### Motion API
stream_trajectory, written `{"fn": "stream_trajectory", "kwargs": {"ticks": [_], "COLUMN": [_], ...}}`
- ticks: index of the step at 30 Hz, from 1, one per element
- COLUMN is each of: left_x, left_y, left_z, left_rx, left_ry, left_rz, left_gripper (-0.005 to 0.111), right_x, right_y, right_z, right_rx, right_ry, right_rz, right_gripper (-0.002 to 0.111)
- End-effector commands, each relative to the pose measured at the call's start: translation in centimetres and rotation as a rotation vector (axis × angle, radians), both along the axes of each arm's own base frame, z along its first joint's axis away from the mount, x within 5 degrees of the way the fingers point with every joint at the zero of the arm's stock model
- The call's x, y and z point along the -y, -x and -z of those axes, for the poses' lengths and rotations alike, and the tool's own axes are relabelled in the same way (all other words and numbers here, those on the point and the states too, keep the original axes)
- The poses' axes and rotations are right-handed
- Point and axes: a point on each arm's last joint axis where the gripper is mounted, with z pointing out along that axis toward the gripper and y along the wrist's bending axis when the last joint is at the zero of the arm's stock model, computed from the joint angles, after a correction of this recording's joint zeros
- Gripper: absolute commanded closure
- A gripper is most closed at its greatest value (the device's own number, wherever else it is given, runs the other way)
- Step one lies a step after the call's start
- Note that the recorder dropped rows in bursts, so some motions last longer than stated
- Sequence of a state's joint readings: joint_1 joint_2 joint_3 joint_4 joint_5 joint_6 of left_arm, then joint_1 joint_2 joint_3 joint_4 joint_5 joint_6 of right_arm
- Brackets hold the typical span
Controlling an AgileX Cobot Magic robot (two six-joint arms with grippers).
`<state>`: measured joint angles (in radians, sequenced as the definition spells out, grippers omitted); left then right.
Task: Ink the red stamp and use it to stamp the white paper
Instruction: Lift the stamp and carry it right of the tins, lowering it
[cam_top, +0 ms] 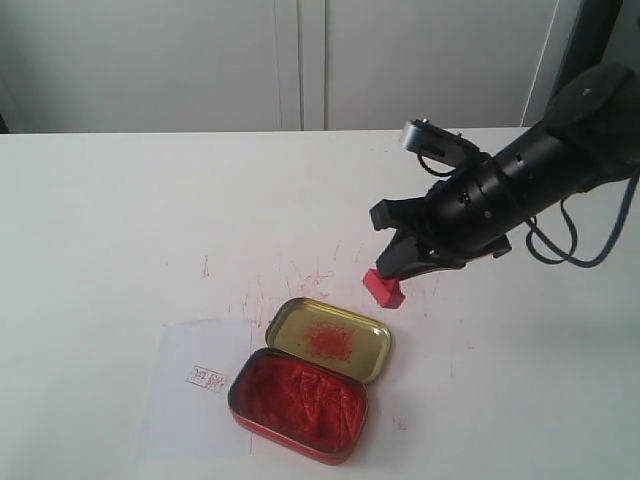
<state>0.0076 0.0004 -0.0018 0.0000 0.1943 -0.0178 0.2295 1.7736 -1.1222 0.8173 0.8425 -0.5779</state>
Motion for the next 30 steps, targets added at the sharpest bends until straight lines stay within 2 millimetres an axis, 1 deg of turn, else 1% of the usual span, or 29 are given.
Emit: {"fn": "stream_trajectory", "kwargs": {"ticks": [1, 5, 10, 19, 23, 30], "left_x": [0.0, 0.0, 0.0, 0.0, 0.0, 0.0], "left_y": [0.0, 0.0, 0.0, 0.0, 0.0, 0.0], "left_z": [0.1, 0.1, 0.1, 0.1, 0.1, 0.1], "left_rx": [-0.001, -0.001, -0.001, -0.001, -0.001, -0.001], "left_ry": [0.009, 0.009, 0.009, 0.009, 0.009, 0.009], "left_rz": [0.000, 0.000, 0.000, 0.000, 0.000, 0.000], "left_gripper": [0.107, 0.107, 0.107, 0.107, 0.107, 0.107], "right_x": [1.6, 2.4, 3.3, 2.7, 2.6, 2.7], "right_y": [-0.2, -0.3, -0.6, -1.6, -1.8, -2.1], "right_z": [0.4, 0.8, 2.3, 5.3, 6.7, 8.0], "right_rx": [0.015, 0.029, 0.024, -0.031, -0.052, -0.071], "right_ry": [-0.048, -0.088, -0.096, -0.169, -0.176, -0.169], "right_rz": [0.044, 0.079, 0.138, 0.181, 0.167, 0.198], "right_gripper": [0.108, 0.108, 0.108, 0.108, 0.108, 0.108]}}
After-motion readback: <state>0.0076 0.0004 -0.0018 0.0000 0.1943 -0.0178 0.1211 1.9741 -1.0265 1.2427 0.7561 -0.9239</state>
